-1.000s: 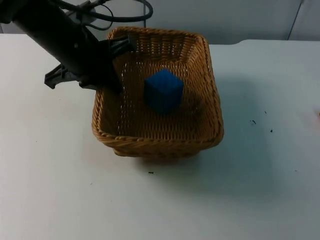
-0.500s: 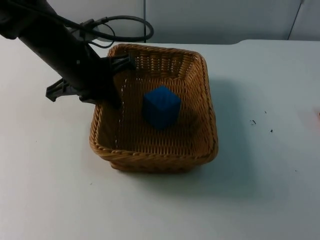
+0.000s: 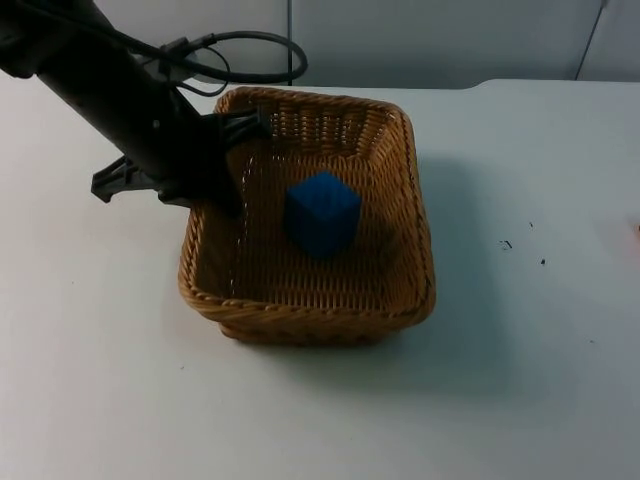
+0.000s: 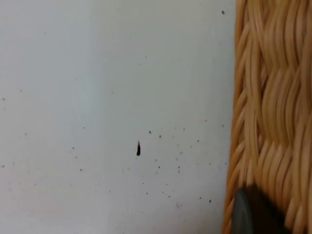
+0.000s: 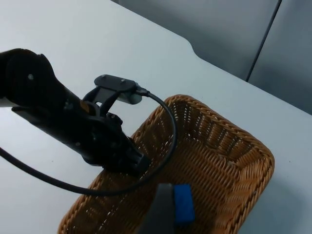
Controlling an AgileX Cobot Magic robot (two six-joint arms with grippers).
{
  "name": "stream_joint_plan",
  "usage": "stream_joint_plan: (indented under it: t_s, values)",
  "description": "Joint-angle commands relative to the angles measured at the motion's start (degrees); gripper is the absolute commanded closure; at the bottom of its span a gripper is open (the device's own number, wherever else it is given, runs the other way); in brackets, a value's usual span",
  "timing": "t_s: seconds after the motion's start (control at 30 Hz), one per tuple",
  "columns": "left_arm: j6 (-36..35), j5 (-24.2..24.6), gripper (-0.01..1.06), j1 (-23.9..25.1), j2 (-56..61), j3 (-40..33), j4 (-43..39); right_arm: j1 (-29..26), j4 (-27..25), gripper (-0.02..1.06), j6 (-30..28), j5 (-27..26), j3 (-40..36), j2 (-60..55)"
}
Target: Pick up the basket with the left hand and place the blue cube into the basket with the right hand.
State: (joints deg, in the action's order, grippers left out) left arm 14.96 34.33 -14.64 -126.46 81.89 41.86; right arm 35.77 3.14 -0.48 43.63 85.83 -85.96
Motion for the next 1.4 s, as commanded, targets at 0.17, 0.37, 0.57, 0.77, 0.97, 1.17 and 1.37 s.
stream_joint_plan:
  t_s: [0.17, 0.37, 0.57, 0.77, 0.97, 1.17, 1.37]
  values:
    - [0.0, 0.7, 0.59, -0.4, 0.5, 0.0, 1.2, 0.2, 0.0, 0.27, -0.5, -0.1, 0.2, 0.5]
    - [0.0, 1.5, 0.3, -0.4, 0.5, 0.0, 1.2, 0.2, 0.0, 0.27, -0.5, -0.1, 0.2, 0.5]
    - [0.0, 1.9, 0.3, -0.2, 3.0, 0.0, -0.2, 0.2, 0.0, 0.27, -0.6, -0.1, 0.2, 0.5]
    - [-0.1, 2.3, 0.3, 0.3, 9.0, 0.0, -2.9, 0.2, 0.0, 0.27, -1.0, -0.1, 0.2, 0.5]
    - [-0.1, 2.5, 0.3, 1.1, 19.0, 0.0, -4.1, 0.2, 0.0, 0.27, -1.0, -0.2, 0.2, 0.6]
    - [-0.1, 2.9, 0.3, 1.1, 31.1, 0.0, -10.4, 0.2, 0.0, 0.27, -1.4, -0.4, 0.2, 2.0]
    - [-0.1, 8.2, 0.3, 1.1, 40.7, 0.0, -16.0, 0.2, 0.1, 0.27, -2.7, -0.9, 0.2, 6.1]
